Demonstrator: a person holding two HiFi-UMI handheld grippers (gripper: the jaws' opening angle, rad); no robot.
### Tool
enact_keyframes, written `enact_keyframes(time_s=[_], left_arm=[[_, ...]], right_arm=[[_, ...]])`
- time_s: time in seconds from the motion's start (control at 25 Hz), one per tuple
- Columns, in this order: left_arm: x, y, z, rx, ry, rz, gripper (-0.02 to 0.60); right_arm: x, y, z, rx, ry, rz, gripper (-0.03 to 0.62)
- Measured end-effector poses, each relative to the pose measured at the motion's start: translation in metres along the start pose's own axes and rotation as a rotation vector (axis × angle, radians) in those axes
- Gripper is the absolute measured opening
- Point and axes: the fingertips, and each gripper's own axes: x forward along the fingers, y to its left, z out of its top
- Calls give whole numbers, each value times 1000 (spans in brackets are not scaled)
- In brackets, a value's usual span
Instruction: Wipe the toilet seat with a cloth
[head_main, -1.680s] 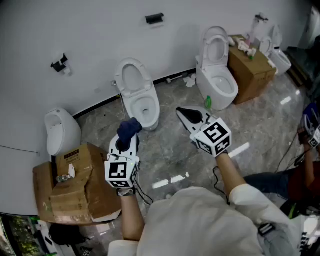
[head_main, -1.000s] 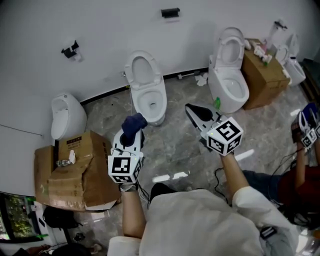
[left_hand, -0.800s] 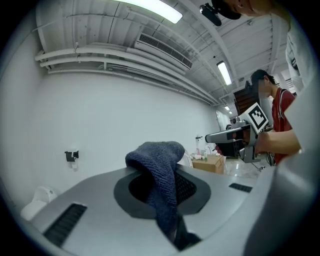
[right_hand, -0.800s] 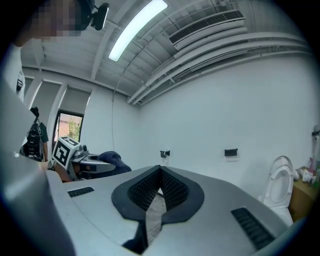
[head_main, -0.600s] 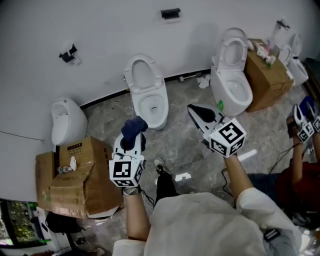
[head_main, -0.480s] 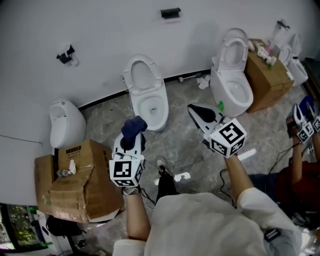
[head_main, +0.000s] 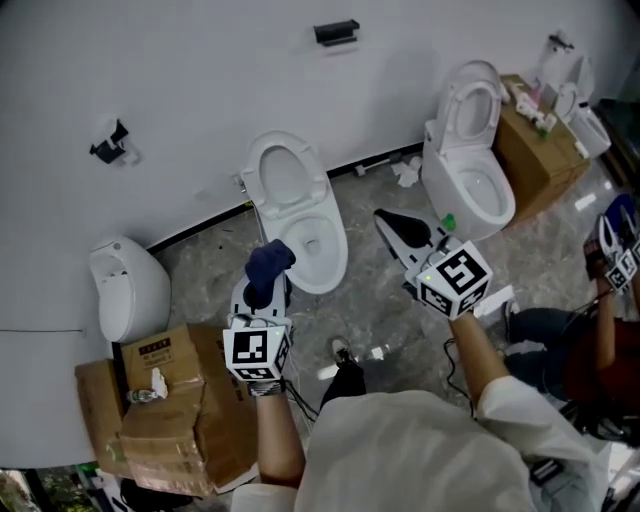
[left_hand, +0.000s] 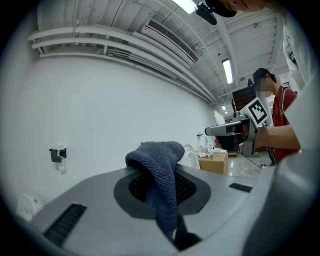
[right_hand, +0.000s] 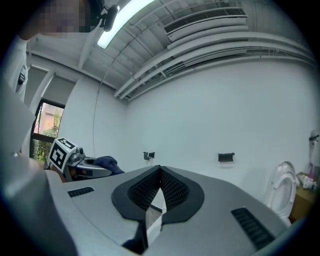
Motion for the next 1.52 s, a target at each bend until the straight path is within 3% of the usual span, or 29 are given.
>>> enact_keyframes(time_s=[0.44,0.84,1.36,1.52], left_arm=[[93,96,-12,-2,14,-67,37],[177,124,-54,-20,55,-102,37],[328,118,-195,-113,124,-153,37],[375,107,-247,-150,170,-166,38]], right_arm=[[110,-44,-16,-6,42,-105,23],[158,-88,-58,-14,98,-158,23],[242,-169,-198,20,142,-91,23],[255,-197,-247,29,178,-107,23]])
